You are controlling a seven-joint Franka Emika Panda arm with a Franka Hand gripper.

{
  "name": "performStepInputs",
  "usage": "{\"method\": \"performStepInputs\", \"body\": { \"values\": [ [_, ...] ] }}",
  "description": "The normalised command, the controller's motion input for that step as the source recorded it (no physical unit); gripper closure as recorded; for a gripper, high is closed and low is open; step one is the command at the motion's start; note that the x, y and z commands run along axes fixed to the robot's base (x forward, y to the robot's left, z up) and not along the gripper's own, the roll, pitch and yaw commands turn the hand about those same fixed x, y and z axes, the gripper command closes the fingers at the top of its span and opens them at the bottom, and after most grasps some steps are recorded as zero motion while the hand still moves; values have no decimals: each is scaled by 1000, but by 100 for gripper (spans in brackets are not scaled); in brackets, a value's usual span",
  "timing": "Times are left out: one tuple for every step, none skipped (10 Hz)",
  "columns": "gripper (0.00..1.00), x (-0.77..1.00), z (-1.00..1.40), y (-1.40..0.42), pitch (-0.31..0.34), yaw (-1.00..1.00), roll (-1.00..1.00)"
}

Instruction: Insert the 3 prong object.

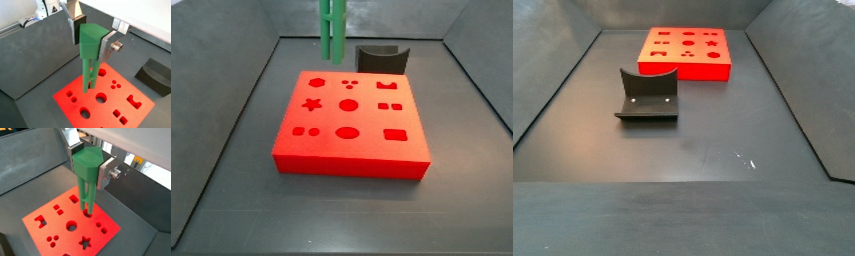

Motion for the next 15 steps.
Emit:
{"method": "performStepInputs", "body": {
  "values": [
    [100,114,-266,71,-39,-249,40],
    [100,449,-429,283,0,-571,86],
    [100,571,-431,166,0,-626,107],
    [100,560,-429,160,0,-680,64],
    [100,511,-380,151,0,-737,41],
    [100,469,-366,123,0,-757,113],
    [100,380,-380,189,0,-706,181],
    [100,254,-343,440,0,-540,104],
    [100,137,-294,654,0,-380,0],
    [100,151,-280,637,0,-397,0],
    [100,154,-280,643,0,-391,0],
    [100,-91,0,694,0,-160,-76],
    [100,-60,0,189,-10,0,-54],
    [100,0,-74,326,-19,-66,0],
    [100,0,-140,209,-67,-49,0]
  ]
}}
